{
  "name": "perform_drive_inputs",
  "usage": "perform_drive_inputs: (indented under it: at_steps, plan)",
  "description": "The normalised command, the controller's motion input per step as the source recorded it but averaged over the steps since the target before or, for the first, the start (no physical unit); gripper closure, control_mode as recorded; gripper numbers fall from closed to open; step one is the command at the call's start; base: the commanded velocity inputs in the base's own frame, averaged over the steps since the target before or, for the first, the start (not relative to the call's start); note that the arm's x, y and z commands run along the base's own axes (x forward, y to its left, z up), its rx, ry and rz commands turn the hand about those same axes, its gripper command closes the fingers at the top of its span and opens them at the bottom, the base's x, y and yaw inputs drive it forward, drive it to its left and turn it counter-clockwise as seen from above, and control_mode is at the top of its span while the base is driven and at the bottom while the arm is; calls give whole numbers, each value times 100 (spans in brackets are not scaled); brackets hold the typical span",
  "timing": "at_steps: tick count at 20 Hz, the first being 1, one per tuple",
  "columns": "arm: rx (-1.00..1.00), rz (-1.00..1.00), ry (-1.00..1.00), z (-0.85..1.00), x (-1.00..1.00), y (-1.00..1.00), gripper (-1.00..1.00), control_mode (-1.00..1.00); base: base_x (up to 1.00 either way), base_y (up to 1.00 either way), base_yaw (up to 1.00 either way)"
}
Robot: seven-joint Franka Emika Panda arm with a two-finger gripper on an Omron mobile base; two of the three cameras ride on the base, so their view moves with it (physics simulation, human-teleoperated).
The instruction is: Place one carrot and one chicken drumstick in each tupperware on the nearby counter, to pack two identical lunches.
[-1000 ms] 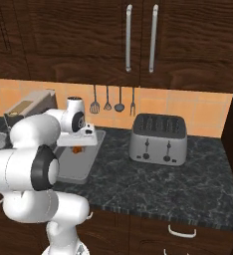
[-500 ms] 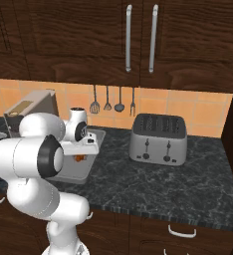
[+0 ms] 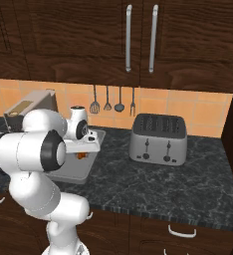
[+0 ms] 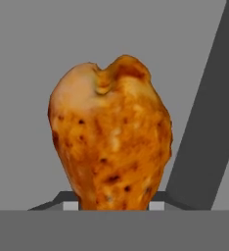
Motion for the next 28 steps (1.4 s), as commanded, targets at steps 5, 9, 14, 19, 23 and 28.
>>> perform_drive_inputs:
  at_steps: [5, 9, 14, 19, 23, 28]
  plan:
    - [0, -9, 0, 1, 27, 0, 100, -100, 0, 0, 0]
    - [0, -4, 1, 0, 4, 0, -100, -100, 0, 0, 0]
    - [0, -2, 2, 16, -4, 0, -100, -100, 0, 0, 0]
    - [1, -1, 0, 36, -62, -14, -100, -100, 0, 0, 0]
    - [5, 0, -1, 19, -100, -19, -100, -100, 0, 0, 0]
    - [6, 0, -2, 2, -100, -5, -100, -100, 0, 0, 0]
